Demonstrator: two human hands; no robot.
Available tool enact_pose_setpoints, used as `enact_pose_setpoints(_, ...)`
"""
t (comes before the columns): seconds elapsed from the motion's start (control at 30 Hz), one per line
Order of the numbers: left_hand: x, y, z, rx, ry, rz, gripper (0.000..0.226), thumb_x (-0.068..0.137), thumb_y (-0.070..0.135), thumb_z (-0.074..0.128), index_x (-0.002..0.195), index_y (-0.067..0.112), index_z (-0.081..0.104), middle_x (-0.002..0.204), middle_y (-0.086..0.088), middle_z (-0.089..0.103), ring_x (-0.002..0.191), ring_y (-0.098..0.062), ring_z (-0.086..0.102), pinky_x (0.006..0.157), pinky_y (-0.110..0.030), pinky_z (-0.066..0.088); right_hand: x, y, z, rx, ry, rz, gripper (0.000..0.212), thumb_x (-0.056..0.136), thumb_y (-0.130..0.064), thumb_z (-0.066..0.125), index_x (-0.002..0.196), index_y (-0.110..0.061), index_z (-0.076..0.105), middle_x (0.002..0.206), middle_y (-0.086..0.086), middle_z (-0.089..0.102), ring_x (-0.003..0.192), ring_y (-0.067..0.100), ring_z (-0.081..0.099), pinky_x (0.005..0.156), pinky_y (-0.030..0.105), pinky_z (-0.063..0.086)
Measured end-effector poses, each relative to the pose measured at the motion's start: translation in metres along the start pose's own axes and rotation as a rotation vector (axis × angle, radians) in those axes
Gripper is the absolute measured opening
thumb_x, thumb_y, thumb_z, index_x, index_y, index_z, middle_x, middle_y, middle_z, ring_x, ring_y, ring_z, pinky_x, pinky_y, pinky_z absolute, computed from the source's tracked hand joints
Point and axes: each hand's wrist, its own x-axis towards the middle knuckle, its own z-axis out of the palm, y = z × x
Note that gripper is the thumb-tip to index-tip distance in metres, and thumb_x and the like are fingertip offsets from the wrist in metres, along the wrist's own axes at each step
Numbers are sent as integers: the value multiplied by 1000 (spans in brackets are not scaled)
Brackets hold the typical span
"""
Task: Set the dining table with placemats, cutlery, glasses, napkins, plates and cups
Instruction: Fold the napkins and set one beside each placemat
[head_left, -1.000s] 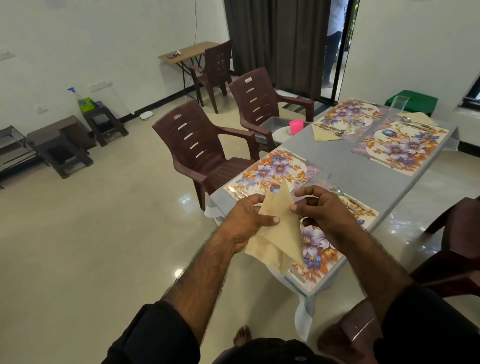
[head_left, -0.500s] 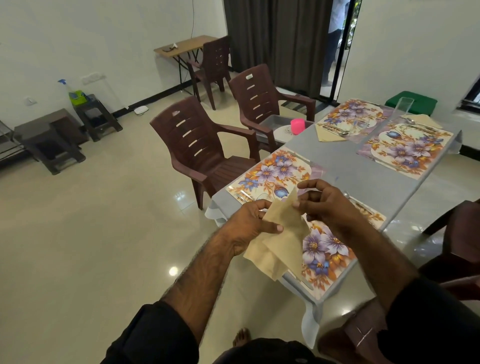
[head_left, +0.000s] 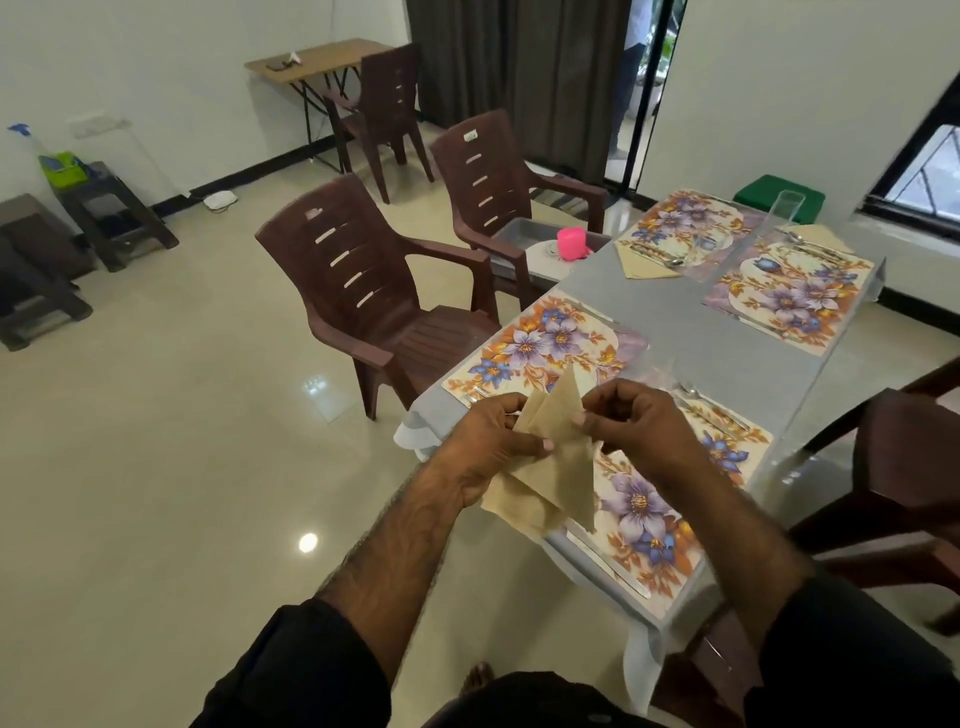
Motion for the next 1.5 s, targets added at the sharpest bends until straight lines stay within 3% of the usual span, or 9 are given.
enact_pose_setpoints(0.13,9,-1,-11,-69,11,-7,31,87,10,86,117,12,76,111,-9,81,110,-34,75,96,-50,63,12,0,25,43,40,9,24,83,-4,86,101,-5,71,93,20,75,78,28,70,67,38,62)
enact_pose_setpoints(0.27,13,1,-20,-133,49,-4,15,94,8,80,109,12,77,100,-5,83,88,-22,80,75,-36,66,15,5,41,207,60,115,27,82,0,85,104,-8,71,90,24,73,79,26,71,65,36,60)
enact_pose_setpoints(0.43,24,0,-36,-193,140,-9,19,90,4,82,109,7,80,109,-16,81,109,-44,74,98,-60,60,-9,24,51,289,67,205,37,80,4,83,114,3,67,92,27,74,77,32,68,67,38,59)
enact_pose_setpoints(0.7,27,3,-48,-269,102,-33,26,92,0,79,117,3,77,112,-20,79,110,-46,74,99,-63,59,-5,11,43,133,148,121,21,89,-9,81,108,-7,73,94,17,77,81,25,73,72,37,57)
enact_pose_setpoints(0.87,16,12,-41,-225,14,-41,23,94,5,78,117,8,75,106,-12,82,97,-35,78,89,-53,65,14,-1,55,164,53,103,29,83,-5,86,108,-5,72,102,21,76,86,25,72,79,43,60)
enact_pose_setpoints(1.07,21,14,-52,-280,106,16,22,92,3,79,114,5,78,108,-17,81,103,-41,76,96,-61,61,-3,13,57,316,-20,168,36,82,12,78,116,5,65,85,17,72,75,30,68,66,34,59)
enact_pose_setpoints(1.2,22,14,-58,-305,148,35,14,94,4,77,108,9,77,94,-6,82,83,-24,77,87,-48,64,-15,22,49,263,9,179,29,87,9,75,114,2,68,95,23,76,82,36,70,73,40,57)
enact_pose_setpoints(1.3,19,10,-52,-312,130,16,24,93,4,78,117,6,76,106,-14,81,98,-34,76,93,-56,63,-7,14,43,266,122,143,25,89,-8,80,112,-4,71,100,21,76,83,29,70,72,37,54)
enact_pose_setpoints(1.5,16,11,-30,-261,84,13,27,93,11,81,120,10,76,112,-13,80,111,-41,74,96,-63,60,0,0,51,244,-4,159,34,82,-5,86,112,-4,70,101,17,77,91,31,75,76,38,62)
